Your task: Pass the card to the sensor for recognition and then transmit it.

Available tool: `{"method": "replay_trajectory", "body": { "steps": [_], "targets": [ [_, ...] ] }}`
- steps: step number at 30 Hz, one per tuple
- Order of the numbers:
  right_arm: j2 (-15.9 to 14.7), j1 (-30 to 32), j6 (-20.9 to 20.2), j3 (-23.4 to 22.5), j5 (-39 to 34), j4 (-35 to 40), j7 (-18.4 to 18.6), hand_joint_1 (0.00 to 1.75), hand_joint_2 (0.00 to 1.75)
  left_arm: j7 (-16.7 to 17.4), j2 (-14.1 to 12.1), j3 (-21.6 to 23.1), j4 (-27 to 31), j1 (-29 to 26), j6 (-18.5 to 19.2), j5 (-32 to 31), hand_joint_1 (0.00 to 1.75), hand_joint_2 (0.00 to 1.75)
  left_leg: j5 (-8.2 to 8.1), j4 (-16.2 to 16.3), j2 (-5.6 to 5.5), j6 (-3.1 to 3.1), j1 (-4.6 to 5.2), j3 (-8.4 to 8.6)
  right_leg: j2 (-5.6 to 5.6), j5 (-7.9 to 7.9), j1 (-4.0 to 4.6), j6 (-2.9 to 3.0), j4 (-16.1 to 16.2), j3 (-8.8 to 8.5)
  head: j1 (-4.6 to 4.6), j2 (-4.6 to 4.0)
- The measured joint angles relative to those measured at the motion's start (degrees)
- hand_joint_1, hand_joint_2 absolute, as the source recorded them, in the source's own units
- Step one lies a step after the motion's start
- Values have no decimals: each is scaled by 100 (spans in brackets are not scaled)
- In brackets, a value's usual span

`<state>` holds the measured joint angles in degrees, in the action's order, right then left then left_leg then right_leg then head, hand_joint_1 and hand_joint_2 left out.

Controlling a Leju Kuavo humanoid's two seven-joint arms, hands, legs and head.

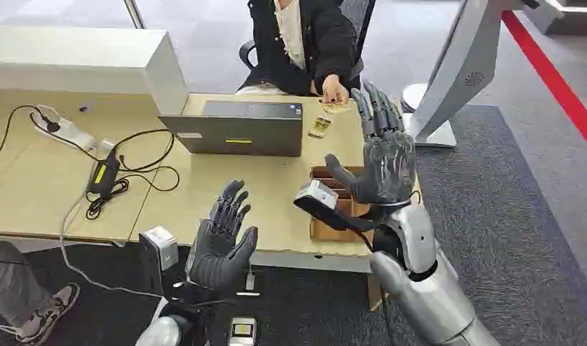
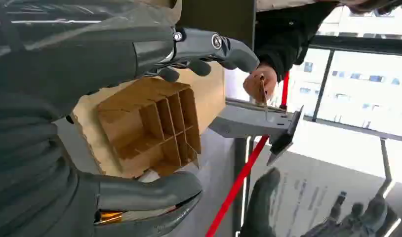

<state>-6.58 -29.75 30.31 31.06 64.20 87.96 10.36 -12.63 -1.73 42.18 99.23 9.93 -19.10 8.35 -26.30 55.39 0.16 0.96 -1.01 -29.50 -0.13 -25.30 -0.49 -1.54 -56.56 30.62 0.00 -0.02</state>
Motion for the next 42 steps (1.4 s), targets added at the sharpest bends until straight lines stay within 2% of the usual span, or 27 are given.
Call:
{"method": "replay_trajectory", "body": {
  "steps": [4,9,17,23,31,42],
  "targets": [
    [74,-710,-270,301,353,-894,168,0,175,-7,24,18,-74,33,-9,48,0,175,4,0,-11,-1,-1,-5,-6,0,1,0,-1,4,2,0],
    [231,-1485,-531,733,432,-2002,280,0,175,-2,24,28,-113,45,-9,68,0,175,4,0,-13,0,-2,-13,-7,0,2,1,-3,15,-2,0],
    [555,-2320,-839,1188,196,-3469,293,0,175,7,24,28,-127,1,68,90,0,175,4,1,-17,0,-1,-24,-13,0,2,1,-3,22,2,0],
    [800,-2770,-889,1423,-23,-4377,321,0,175,68,24,28,-124,-47,164,22,0,175,4,2,-16,0,-1,-24,-13,0,1,0,-3,25,2,0],
    [959,-3088,-870,1578,-307,-5067,415,0,175,168,24,28,-122,-105,214,-72,0,175,5,4,-16,0,-1,-24,-13,0,1,0,-3,26,0,0],
    [999,-3251,-754,1711,-517,-5446,520,0,175,240,22,28,-87,-118,203,-136,0,175,5,5,-15,0,-1,-22,-13,1,1,0,-3,26,0,0]
  ]
}}
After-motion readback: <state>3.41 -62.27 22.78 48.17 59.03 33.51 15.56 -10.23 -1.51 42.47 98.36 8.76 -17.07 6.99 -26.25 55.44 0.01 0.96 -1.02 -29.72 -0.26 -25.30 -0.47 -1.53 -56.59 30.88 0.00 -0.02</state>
